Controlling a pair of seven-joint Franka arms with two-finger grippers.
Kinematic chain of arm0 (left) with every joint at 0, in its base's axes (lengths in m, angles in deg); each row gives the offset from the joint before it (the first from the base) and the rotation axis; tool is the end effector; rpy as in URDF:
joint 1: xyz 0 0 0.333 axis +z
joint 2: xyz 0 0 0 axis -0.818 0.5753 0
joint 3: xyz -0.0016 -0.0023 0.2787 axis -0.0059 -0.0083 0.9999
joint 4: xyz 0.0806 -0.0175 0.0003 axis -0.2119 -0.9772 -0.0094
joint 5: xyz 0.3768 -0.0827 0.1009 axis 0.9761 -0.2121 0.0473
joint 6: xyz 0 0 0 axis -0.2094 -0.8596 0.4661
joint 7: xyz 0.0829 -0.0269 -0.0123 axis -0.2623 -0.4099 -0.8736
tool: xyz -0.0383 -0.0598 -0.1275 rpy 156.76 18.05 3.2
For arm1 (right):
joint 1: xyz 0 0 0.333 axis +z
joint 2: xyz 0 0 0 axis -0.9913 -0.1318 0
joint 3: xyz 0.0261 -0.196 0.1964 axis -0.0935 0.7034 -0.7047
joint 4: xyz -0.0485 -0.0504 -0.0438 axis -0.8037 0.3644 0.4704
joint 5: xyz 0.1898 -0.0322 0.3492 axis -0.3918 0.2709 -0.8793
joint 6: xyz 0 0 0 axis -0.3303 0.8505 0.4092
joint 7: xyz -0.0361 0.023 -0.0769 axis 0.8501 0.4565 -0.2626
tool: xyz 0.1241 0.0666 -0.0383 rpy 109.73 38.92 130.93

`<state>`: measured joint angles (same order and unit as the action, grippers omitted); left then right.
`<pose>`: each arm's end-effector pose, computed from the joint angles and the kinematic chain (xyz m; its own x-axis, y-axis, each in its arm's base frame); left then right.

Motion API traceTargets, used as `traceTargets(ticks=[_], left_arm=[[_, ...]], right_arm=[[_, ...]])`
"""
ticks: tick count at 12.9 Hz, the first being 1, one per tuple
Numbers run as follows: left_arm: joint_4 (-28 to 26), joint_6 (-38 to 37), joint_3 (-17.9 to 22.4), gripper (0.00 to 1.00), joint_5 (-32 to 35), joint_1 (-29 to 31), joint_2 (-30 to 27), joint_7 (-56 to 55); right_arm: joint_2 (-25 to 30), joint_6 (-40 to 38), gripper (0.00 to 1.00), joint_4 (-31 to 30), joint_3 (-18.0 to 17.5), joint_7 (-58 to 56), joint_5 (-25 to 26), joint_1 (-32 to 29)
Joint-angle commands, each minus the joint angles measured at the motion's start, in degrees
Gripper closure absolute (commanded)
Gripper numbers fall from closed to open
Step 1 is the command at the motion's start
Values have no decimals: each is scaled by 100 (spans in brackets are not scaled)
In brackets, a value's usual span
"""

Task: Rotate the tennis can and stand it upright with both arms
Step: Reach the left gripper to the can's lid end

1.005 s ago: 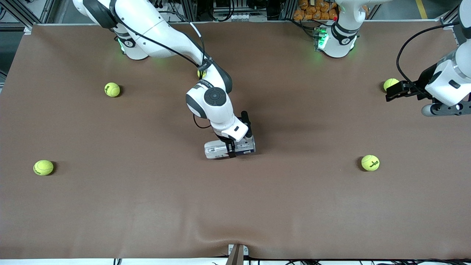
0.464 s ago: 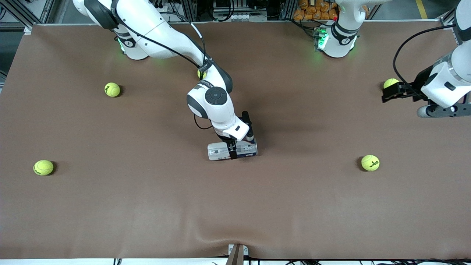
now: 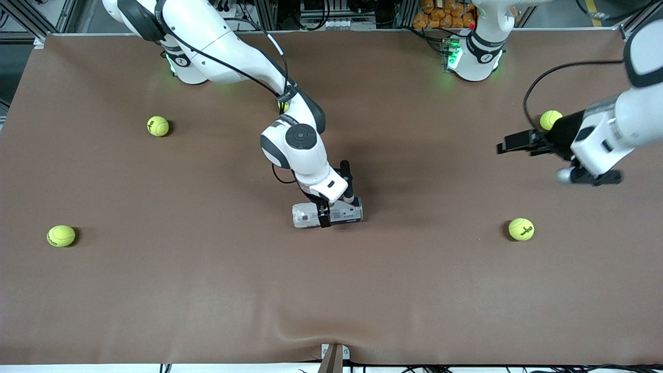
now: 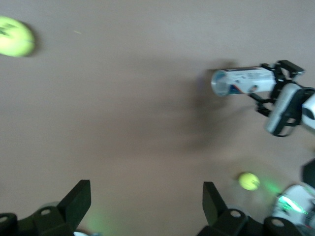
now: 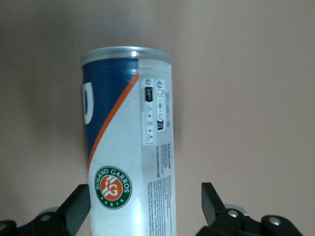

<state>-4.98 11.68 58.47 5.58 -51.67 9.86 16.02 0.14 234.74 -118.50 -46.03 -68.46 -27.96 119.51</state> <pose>0.5748 -0.1079 0.4482 0.9666 0.0112 -0.2559 0.1096 -0.9211 0.3735 0.5480 0.4747 0.1575 -0.0659 0.9919 0.1087 0.9688 0.0376 0.2448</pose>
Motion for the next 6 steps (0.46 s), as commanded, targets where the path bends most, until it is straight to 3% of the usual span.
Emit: traceTargets(ticks=[1,4,6], left_arm=[[48,265,-49,0,-595,-179,600,1],[-49,626,-58,0,-1375,-434,1215,1],[-451,1159,-58,0,-2236,-575,1410,45]], right_arm=[[84,-252,0,23,-51,655,-36,-35],[251,-683,0,32,-112,1481,-421,-18],[313,-772,0,23,-112,1772,-738,-18]])
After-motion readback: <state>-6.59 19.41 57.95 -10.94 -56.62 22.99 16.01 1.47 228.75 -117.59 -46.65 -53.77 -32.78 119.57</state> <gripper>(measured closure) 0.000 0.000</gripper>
